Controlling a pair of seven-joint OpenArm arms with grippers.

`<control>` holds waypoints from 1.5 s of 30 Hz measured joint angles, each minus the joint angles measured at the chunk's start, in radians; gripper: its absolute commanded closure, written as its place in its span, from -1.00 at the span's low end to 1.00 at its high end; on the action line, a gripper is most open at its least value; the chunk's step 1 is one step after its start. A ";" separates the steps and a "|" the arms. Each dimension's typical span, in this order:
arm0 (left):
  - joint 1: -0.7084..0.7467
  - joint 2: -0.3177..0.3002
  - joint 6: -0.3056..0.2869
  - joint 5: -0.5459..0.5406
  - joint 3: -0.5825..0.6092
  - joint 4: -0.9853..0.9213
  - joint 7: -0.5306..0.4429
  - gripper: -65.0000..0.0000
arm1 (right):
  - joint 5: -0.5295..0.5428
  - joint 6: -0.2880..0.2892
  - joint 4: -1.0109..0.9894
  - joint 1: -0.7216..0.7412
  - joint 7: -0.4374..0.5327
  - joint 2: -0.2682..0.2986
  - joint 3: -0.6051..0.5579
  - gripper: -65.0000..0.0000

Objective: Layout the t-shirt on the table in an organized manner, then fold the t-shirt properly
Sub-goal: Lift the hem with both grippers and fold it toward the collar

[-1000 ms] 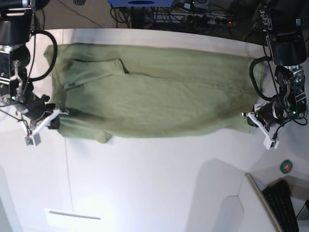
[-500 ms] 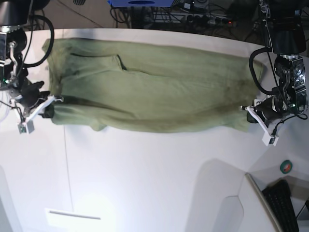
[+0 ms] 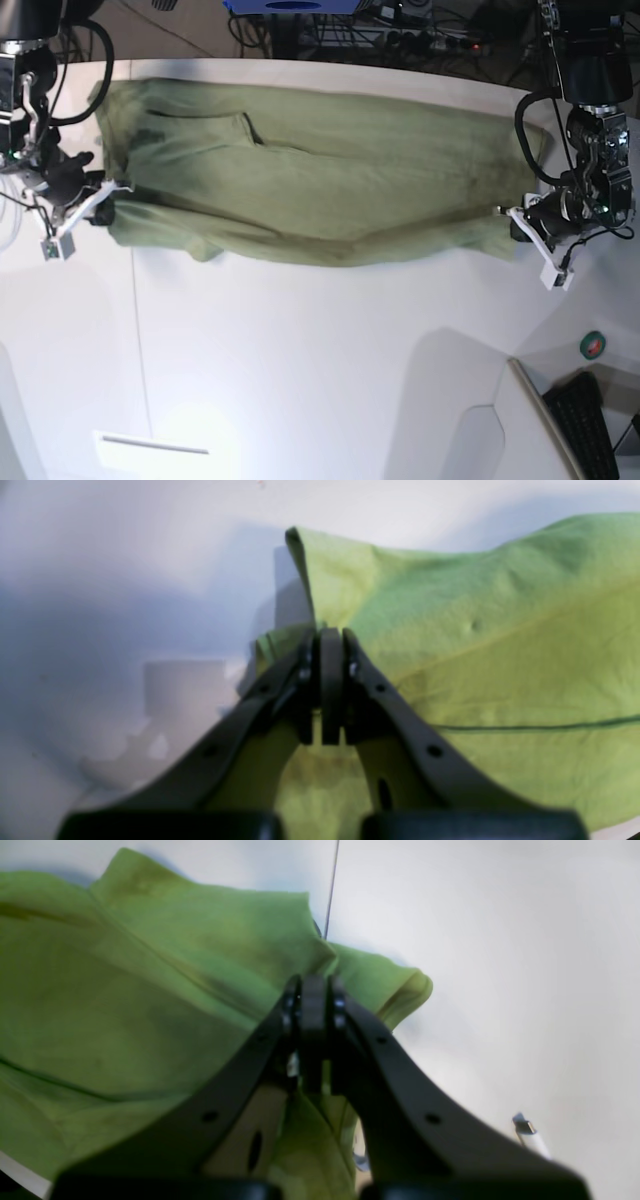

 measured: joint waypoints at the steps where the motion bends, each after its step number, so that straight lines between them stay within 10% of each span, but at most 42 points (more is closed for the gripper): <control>1: -0.001 -0.002 -0.001 0.008 0.000 -0.006 0.000 1.00 | -0.001 0.000 0.000 -0.003 0.000 0.000 0.000 1.00; 31: -0.010 -0.020 0.000 0.138 0.084 -0.026 0.000 1.00 | 0.003 0.000 0.000 -0.046 -0.001 -0.023 0.001 1.00; 40: -0.011 -0.033 0.000 0.138 0.075 -0.013 0.005 0.00 | 0.003 0.000 0.000 -0.046 -0.021 -0.023 0.002 1.00; 45: -0.001 -0.030 0.000 0.138 -0.018 0.081 0.041 -0.15 | -0.001 0.000 0.000 -0.043 -0.039 -0.023 0.002 1.00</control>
